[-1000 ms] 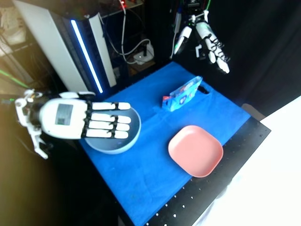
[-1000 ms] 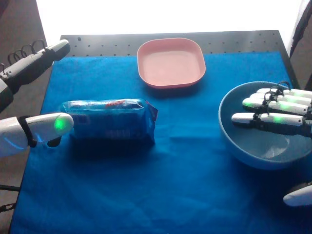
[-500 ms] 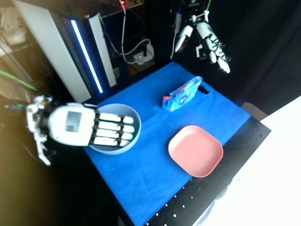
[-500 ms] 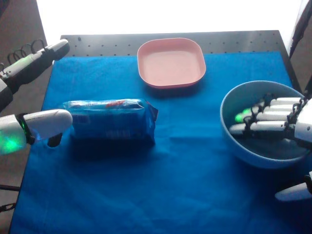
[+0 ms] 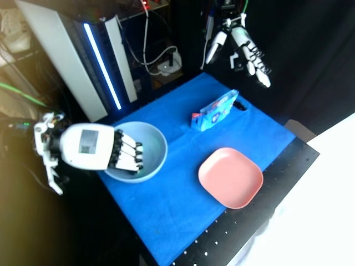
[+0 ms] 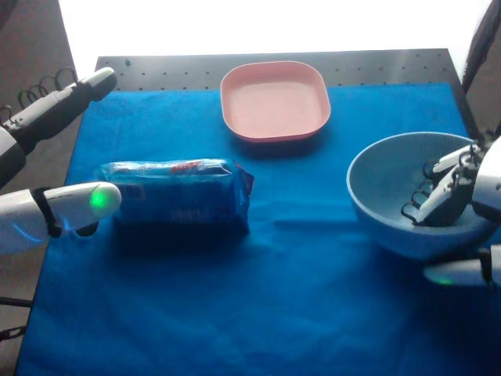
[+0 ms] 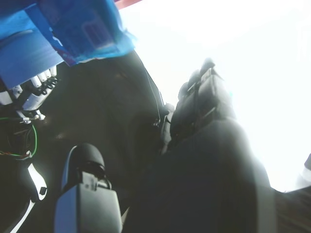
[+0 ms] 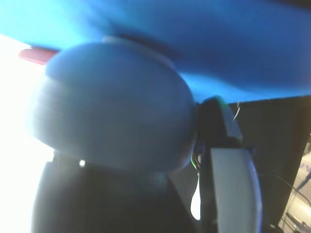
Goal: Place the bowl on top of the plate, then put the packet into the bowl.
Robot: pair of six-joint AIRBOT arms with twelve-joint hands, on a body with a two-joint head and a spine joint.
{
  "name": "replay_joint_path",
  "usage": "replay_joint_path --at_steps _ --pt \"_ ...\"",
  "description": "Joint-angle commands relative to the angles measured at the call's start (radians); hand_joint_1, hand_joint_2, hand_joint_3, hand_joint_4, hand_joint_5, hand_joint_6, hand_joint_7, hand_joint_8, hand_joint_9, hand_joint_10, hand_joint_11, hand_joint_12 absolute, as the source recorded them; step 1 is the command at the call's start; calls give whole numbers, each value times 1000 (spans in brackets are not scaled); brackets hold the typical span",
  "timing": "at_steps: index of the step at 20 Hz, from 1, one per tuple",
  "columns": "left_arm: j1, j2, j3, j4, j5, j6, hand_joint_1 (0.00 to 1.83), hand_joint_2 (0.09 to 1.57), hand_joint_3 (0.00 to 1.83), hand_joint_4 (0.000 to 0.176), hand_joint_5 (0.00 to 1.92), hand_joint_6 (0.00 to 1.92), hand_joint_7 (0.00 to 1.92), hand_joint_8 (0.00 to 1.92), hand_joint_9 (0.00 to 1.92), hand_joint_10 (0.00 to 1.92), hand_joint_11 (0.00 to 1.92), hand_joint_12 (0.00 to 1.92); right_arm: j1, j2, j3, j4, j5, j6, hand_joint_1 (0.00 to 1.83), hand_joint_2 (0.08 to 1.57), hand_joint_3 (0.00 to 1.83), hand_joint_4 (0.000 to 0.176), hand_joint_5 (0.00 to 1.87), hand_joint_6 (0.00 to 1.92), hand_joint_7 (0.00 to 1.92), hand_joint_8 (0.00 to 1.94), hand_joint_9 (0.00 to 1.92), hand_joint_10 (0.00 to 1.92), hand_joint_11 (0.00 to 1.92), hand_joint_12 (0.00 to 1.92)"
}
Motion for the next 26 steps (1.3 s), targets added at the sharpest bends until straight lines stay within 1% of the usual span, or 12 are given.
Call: replay_joint_path --at_steps 1,2,3,4,5,6,10,12,18,21,24,26 --pt "-6 0 6 -10 -127 -6 333 1065 1 176 0 0 3 1 0 0 0 0 6 -2 2 6 26 8 212 1392 1 0 1157 960 1530 44 1520 118 1029 1113" --pt "-6 0 6 -10 -128 -7 331 1065 1 176 0 0 0 0 0 0 0 0 12 -2 2 2 26 8 162 1400 1 0 1101 1214 1600 81 1526 380 1082 1272" --pt "-6 0 6 -10 -129 -8 342 1066 1 176 0 0 2 1 0 0 0 0 22 -2 2 -2 26 8 185 1392 0 0 1141 1379 1580 477 1480 935 1150 1504" --pt "-5 0 5 -11 -130 -8 346 1067 1 176 0 0 0 0 0 0 0 0 32 -2 2 -8 26 8 216 1388 0 0 1131 1545 1450 1160 1445 1463 1223 1786" --pt "-4 0 5 -11 -132 -9 347 1068 2 176 0 0 3 1 0 0 0 0 44 -3 2 -14 26 8 240 1402 2 0 1149 1838 1488 1658 1549 1800 1424 1894" --pt "-3 0 5 -11 -134 -10 344 1069 2 176 0 0 7 2 0 0 0 0 54 -3 2 -15 26 8 252 1413 3 0 1165 1904 1509 1848 1606 1897 1518 1916" --pt "-1 0 5 -11 -139 -12 359 1071 3 176 0 0 7 1 0 0 0 0 80 -4 6 -15 27 8 319 1420 0 0 1076 1921 1464 1941 1556 1921 1508 1921" --pt "0 0 5 -12 -140 -12 320 1070 2 176 0 0 2 0 0 0 0 0 90 -4 7 -15 27 8 136 1465 11 0 1087 1921 1463 1941 1551 1921 1483 1921" --pt "4 -1 4 -13 -143 -15 360 1070 1 176 0 0 0 0 0 0 0 0 133 -3 7 -17 54 8 150 1470 2 0 1119 1921 1530 1839 1600 1892 1516 1921" --pt "9 -1 3 -16 -148 -16 319 1079 5 176 0 0 0 0 0 0 0 0 162 -1 8 -17 83 8 413 1487 3 0 974 1921 1482 1938 1606 1919 1578 1921" --pt "9 -2 3 -16 -150 -18 277 1075 2 176 0 0 9 3 0 0 0 0 165 -3 8 -20 90 7 384 1550 9 0 1036 1921 1479 1941 1605 1921 1623 1921" --pt "9 -2 3 -16 -152 -21 298 1065 0 176 0 0 1 0 0 0 0 0 160 -8 8 -38 86 8 474 1551 0 0 977 1921 1490 1941 1588 1921 1587 1921"
